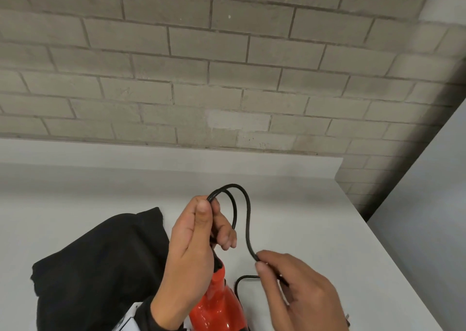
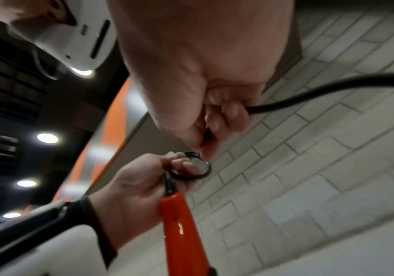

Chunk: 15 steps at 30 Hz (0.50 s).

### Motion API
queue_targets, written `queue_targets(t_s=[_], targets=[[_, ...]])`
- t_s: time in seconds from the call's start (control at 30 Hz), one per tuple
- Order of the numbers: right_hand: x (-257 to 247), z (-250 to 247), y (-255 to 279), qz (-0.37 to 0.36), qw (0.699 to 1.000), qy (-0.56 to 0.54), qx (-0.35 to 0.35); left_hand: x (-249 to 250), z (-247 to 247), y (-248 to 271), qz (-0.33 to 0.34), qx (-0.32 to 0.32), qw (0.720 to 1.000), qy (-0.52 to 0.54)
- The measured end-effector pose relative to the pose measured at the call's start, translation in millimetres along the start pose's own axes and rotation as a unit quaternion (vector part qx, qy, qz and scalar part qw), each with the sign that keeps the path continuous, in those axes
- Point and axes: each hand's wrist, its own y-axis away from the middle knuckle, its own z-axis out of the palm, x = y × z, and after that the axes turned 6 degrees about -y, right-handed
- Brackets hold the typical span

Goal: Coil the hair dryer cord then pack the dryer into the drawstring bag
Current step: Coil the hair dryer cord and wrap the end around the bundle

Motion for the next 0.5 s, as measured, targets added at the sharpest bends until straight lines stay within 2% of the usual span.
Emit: queue_targets(t_s=[0.13, 0.23, 0.37, 0.5], targets=[[-22, 0, -4, 0.009, 0.991, 0.100, -0.085, 0, 2, 2, 0.023, -0.012, 0.999, -0.031], [-25, 1, -12, -0.001, 0.982, 0.160, -0.103, 0, 2, 5, 0.019, -0.011, 0.999, -0.045], [-28, -4, -22, -0.073, 0.972, 0.194, -0.114, 2, 2, 8, 0.025, -0.028, 0.996, -0.078], [-28, -14, -33, -0.139, 0.971, 0.148, -0.122, 1, 2, 9, 0.029, -0.053, 0.993, -0.099]])
